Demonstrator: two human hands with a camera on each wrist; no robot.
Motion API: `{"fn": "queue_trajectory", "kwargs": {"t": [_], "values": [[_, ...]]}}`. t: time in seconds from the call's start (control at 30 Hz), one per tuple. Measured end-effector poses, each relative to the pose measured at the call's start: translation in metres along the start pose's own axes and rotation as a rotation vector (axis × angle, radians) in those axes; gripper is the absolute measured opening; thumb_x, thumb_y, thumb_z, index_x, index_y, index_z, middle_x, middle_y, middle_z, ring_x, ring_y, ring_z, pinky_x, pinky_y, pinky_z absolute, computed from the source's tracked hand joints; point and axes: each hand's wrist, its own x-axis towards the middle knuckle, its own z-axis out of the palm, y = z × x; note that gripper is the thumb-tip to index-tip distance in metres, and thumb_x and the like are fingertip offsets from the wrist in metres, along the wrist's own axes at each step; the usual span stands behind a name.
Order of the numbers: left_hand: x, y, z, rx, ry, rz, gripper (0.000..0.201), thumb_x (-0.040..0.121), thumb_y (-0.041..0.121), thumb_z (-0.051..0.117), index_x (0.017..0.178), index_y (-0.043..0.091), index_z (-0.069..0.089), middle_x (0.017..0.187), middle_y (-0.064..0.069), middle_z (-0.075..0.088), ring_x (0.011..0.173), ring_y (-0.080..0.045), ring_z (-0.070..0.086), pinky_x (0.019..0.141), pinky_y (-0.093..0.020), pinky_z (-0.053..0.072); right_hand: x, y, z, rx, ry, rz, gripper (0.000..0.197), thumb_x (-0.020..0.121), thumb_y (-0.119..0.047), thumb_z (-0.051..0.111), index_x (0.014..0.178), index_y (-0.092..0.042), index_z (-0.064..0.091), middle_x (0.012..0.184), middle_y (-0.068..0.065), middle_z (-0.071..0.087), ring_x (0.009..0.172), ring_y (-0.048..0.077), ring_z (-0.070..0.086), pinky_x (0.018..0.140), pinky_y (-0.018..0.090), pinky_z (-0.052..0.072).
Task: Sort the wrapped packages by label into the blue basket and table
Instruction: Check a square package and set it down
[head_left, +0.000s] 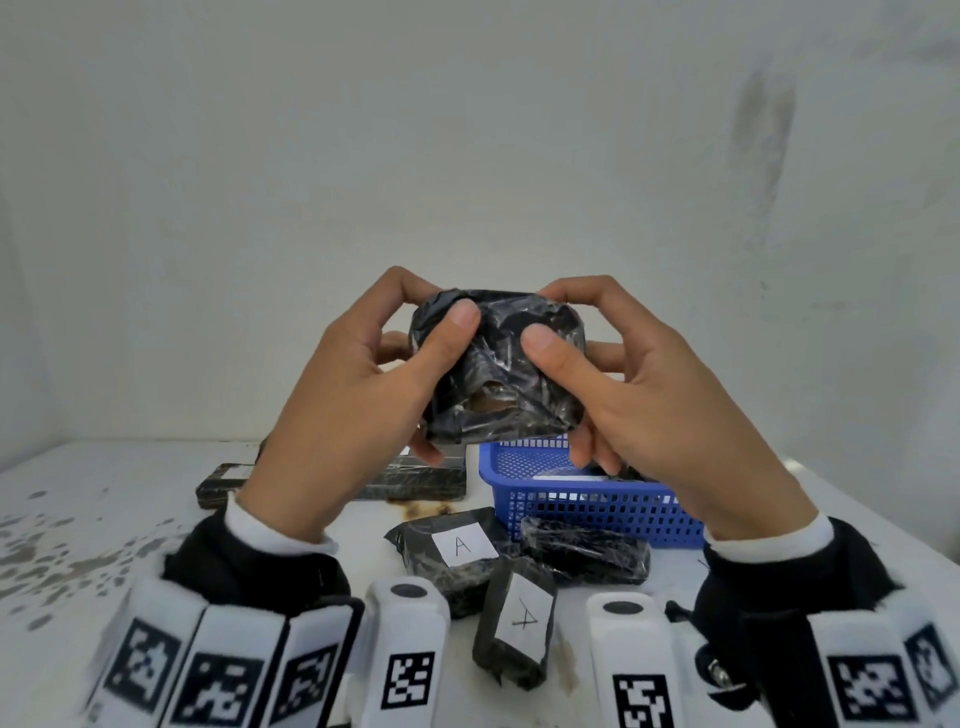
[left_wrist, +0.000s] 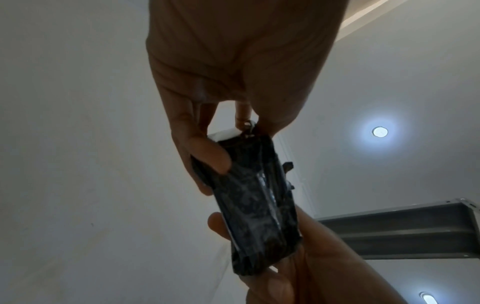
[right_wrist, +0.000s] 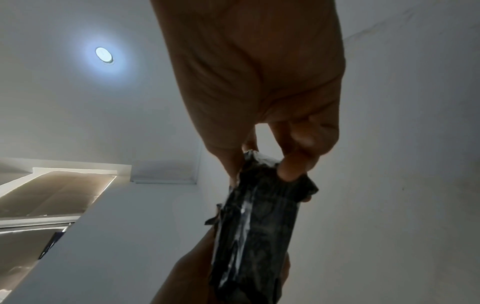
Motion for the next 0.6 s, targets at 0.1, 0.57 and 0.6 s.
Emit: {"fn": "queue_trajectory", "kwargs": {"t": [0.1,0.57,0.6], "values": [[0.0009,0.0004,-0.0003,0.009,-0.041,-0.018,0.032,0.076,0.055,0.055,0.089,0.026,0.055,0.071,-0.007,0.069,0.049,-0.017,0.064,0.045,-0.030,0.052,-0.0002,0.0001,-0.0016,0.010,-0.004,0.003,0.016,0.091,-0.045,0.063,0.106,-0.043,0.058,0.074,0.003,0.072,0.037,0.016,0.055,0.037,0.022,0.042],[0.0007,-0.0040,-0.0073,0.115,-0.125,-0.157,0.061,0.079,0.082,0.038,0.125,0.045,0.052,0.103,0.015,0.070,0.087,-0.011,0.072,0.080,-0.040,0.059,-0.0013,-0.0034,0.0001,0.012,-0.020,0.004,0.020,0.086,-0.056,0.058,0.100,-0.041,0.058,0.096,-0.005,0.072,0.050,0.018,0.068,0.050,0.023,0.053],[0.0006,-0.0026,-0.0075,0.101,-0.120,-0.168,0.051,0.085,0.072,0.043,0.127,0.045,0.050,0.102,0.014,0.070,0.084,-0.013,0.073,0.074,-0.039,0.060,-0.0008,-0.0026,0.0002,0.003,-0.021,0.000,0.020,0.086,-0.056,0.056,0.100,-0.042,0.058,0.097,-0.007,0.072,0.051,0.015,0.067,0.053,0.022,0.054]]}}
